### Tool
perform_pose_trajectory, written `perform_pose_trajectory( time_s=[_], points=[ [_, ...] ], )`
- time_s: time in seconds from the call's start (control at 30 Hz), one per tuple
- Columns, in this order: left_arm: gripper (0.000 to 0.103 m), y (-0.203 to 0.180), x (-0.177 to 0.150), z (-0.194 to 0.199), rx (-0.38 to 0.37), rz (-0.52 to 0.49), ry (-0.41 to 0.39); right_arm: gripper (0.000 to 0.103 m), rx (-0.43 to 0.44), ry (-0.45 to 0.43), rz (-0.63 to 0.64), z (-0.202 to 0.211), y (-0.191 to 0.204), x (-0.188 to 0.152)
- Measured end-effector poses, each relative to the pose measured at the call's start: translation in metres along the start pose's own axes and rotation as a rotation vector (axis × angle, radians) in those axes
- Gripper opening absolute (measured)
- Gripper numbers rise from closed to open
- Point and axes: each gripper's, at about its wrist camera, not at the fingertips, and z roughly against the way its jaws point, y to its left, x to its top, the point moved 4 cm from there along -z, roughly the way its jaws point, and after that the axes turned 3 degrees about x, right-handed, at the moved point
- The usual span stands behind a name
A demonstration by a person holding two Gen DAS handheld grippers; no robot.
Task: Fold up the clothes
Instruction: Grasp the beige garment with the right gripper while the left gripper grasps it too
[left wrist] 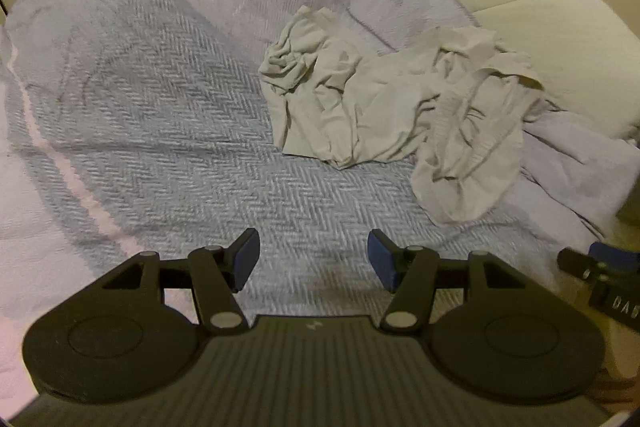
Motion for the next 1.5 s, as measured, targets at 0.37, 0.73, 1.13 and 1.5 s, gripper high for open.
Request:
perform_pose_trajectory(
  time_s=[0.37,0.73,1.13,1.5],
  points=[
    [0.057,0.011,0.027,-0.094,-0.032,0.09,0.048,0.052,0.083,0.03,-0.15,-0.092,-0.01,0.022],
    [0.062,0.026,0.062,-0.166,-0.12,0.291,0.019,0.033,0.096,0.047,-0.221,-0.151,-0.007,0.026],
    [0.007,0.038,0.057,-0.141,-0.331,0.453,-0.082,0.001,0.141,-0.117,-0.281,-0.092,-0.028,0.046],
    [0.007,0.117,-0.003,0.072,-0.346,0.514,-0.381,0.001,0.338,-0.504,-0.398,0.071,-0.028,0.107]
  ],
)
